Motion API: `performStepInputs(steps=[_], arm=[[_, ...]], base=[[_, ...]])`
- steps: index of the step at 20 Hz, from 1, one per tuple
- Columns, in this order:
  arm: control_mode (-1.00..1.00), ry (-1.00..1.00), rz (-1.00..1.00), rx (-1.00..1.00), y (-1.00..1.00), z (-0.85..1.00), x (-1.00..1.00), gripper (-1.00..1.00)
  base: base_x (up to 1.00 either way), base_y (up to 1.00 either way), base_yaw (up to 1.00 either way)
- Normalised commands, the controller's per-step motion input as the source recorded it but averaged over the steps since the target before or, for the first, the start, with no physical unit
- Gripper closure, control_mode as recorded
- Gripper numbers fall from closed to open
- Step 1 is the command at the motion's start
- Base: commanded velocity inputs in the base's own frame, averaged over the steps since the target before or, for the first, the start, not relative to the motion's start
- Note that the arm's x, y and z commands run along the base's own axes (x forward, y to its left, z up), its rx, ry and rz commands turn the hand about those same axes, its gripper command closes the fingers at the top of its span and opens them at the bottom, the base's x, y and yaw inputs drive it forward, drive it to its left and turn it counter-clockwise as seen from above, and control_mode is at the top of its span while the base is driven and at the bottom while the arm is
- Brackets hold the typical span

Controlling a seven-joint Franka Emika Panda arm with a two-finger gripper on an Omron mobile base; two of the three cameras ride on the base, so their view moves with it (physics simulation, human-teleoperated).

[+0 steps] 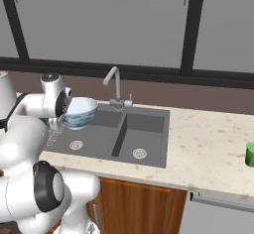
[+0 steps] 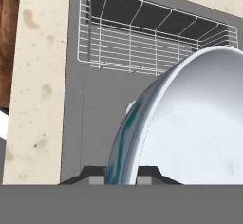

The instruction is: Remove the squash and eggplant from the sink. Then move the bowl and cup from the counter to the sink for washing.

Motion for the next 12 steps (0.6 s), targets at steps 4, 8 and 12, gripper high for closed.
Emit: performStepInputs(steps=[4,8,12], arm=[[-1.00,-0.03,0.01,0.00,0.00,-0.14,0.12,1.00],[-1.00,0.00,0.00,0.01,0.00,-0.12,0.14,1.00],[-1.00,0.00,0.00,0.01,0.01,-0.17,0.16,1.00]], base=[[0.00,0.00,0.00],[0.00,0.00,0.00],[0.00,0.00,0.00]])
